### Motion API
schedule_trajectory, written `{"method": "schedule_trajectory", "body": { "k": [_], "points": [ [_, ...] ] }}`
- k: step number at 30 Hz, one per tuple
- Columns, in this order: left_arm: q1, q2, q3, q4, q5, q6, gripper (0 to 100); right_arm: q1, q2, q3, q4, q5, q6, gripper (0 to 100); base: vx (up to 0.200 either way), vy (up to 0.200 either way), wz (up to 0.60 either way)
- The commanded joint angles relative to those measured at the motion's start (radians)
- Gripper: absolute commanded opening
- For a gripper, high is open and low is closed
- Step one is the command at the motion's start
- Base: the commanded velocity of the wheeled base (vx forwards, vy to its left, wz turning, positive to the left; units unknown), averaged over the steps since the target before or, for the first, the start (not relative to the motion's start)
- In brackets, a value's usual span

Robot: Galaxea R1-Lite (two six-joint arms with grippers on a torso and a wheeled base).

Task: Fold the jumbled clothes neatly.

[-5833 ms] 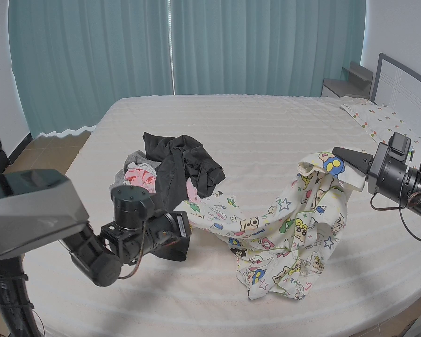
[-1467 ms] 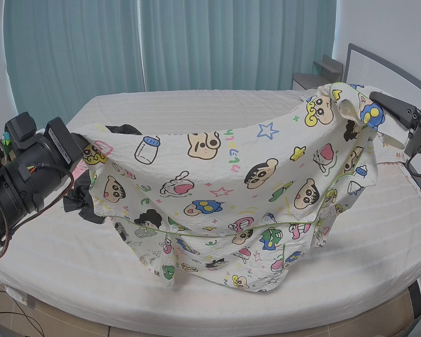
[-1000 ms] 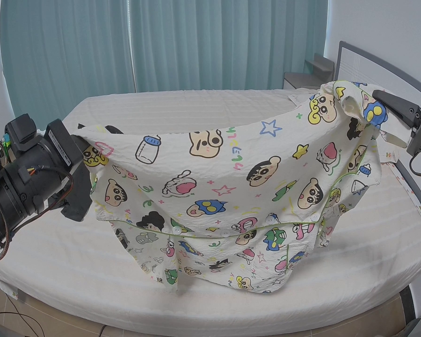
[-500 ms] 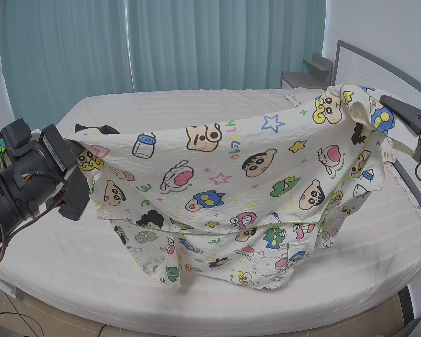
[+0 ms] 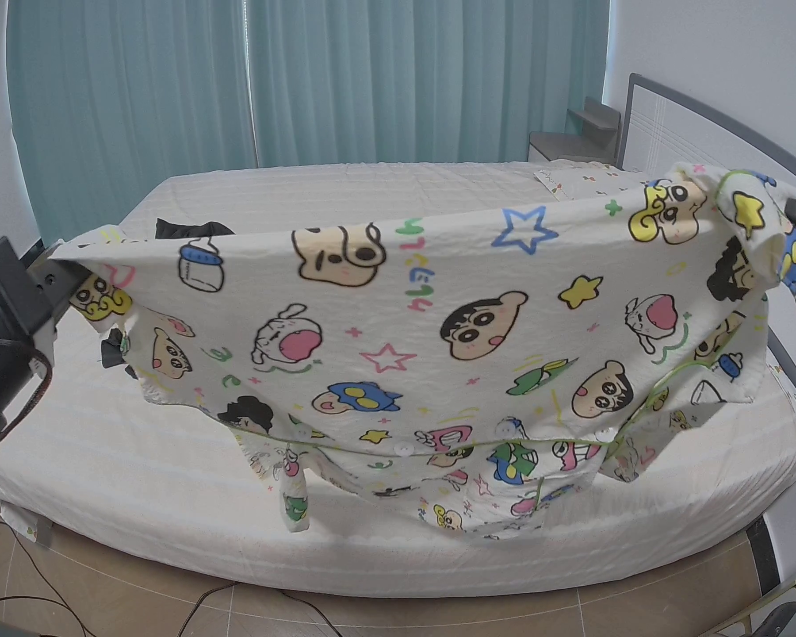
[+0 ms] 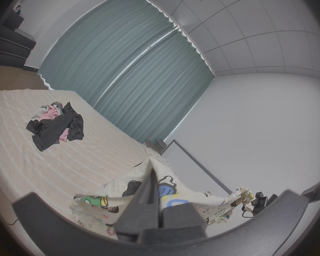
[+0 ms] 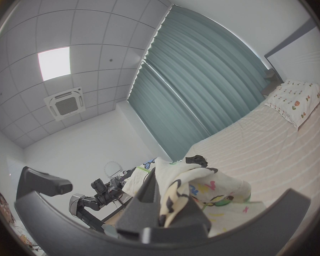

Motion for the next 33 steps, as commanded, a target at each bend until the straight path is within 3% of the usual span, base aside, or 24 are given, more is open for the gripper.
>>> {"method": "schedule_trajectory", "body": {
  "k": [1, 7, 14, 20, 33],
  "points": [
    [0.000, -0.125, 0.005, 0.005, -0.007, 0.003, 0, 0.000, -0.103, 0.015, 0.004, 0.009, -0.004, 0, 0.000, 0.000, 0.00],
    [0.002, -0.157, 0.039, 0.026, -0.012, 0.005, 0, -0.014, -0.103, 0.051, 0.004, 0.007, -0.018, 0, 0.000, 0.000, 0.00],
    [0.012, -0.143, 0.091, 0.028, -0.012, 0.022, 0, -0.052, -0.031, 0.111, -0.005, 0.001, -0.098, 0, 0.000, 0.000, 0.00],
    [0.055, -0.074, 0.126, 0.026, -0.010, 0.112, 0, -0.087, 0.016, 0.117, -0.007, 0.004, -0.107, 0, 0.000, 0.000, 0.00],
    [0.081, 0.114, 0.143, -0.003, -0.002, 0.109, 0, -0.109, 0.115, 0.170, -0.010, 0.001, -0.142, 0, 0.000, 0.000, 0.00]
  ]
}}
